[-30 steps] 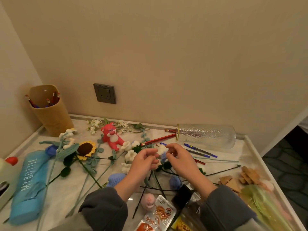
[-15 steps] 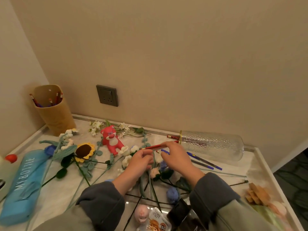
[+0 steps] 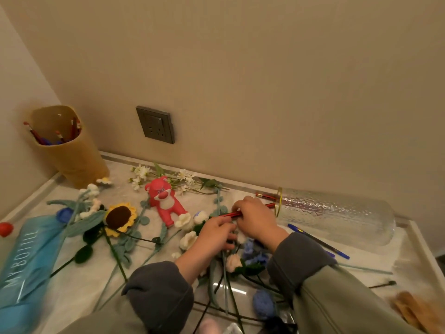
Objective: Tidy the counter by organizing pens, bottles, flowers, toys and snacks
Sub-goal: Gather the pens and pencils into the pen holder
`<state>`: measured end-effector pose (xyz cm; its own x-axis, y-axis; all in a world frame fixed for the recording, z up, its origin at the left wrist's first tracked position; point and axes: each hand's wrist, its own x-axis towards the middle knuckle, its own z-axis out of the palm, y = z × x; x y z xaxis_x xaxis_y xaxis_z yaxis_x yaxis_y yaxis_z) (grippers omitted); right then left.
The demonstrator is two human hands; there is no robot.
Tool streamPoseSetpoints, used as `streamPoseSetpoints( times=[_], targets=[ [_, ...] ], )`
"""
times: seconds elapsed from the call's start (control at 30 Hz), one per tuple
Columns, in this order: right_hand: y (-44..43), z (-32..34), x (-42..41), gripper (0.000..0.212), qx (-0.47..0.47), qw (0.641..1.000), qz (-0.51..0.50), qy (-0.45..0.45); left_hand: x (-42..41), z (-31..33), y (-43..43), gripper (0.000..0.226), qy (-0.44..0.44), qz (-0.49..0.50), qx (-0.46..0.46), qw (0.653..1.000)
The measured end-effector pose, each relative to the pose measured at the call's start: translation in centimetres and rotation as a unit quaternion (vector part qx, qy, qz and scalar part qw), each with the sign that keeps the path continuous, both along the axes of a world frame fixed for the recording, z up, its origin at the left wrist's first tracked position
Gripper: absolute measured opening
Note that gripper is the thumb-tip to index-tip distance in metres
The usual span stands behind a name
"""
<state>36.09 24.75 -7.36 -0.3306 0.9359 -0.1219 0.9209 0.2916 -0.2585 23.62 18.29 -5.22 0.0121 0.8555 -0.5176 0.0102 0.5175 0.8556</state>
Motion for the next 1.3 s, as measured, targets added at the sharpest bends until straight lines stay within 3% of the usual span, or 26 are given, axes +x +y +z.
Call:
streamPoseSetpoints(
  times=[0.17,0.27,0.4,0.53,0.67,0.8,0.9,0.97,1.13,1.3],
  targets=[
    [0.6,0.3,0.2,0.026,0.032,0.999,0.018,0.017,0.2,-0.4,0.2,0.015,-0.009,-0.001,0.005,1.0],
    [0.4,1.9,0.1,0.024,0.074,0.99,0.004,0.117,0.4,-0.1,0.4,0.04,0.006,-0.003,0.031,1.0],
    [-0.8,5.7,-0.5,0.024,0.096,0.957,-0.049,0.269,0.6,1.1,0.8,0.051,0.004,0.015,0.126,0.992],
    [-2.8,9.3,-0.5,0.01,0.016,0.89,-0.132,0.436,1.5,3.4,0.8,0.042,-0.027,0.005,0.202,0.979],
    [-4.4,10.3,1.0,0.005,-0.027,0.867,-0.15,0.475,2.8,4.8,0.0,0.015,-0.02,-0.022,0.204,0.979],
    [-5.7,8.8,2.8,0.017,-0.043,0.901,-0.155,0.402,3.7,4.1,-1.4,0.017,0.024,-0.063,0.143,0.987],
    [-6.3,6.3,4.1,0.022,-0.012,0.958,-0.17,0.232,3.9,3.7,-2.2,0.023,0.007,-0.047,0.065,0.997],
    [-6.6,4.6,4.8,0.028,-0.001,0.976,-0.171,0.133,4.0,3.6,-2.6,0.025,0.014,-0.055,0.046,0.997],
    [-6.6,1.8,5.5,0.036,0.007,0.988,-0.156,-0.01,4.0,3.0,-3.0,0.025,0.019,-0.064,0.019,0.998],
    [-6.1,0.6,5.1,0.032,0.011,0.988,-0.141,-0.06,4.0,2.5,-2.5,0.022,0.005,-0.056,0.012,0.998]
  ],
)
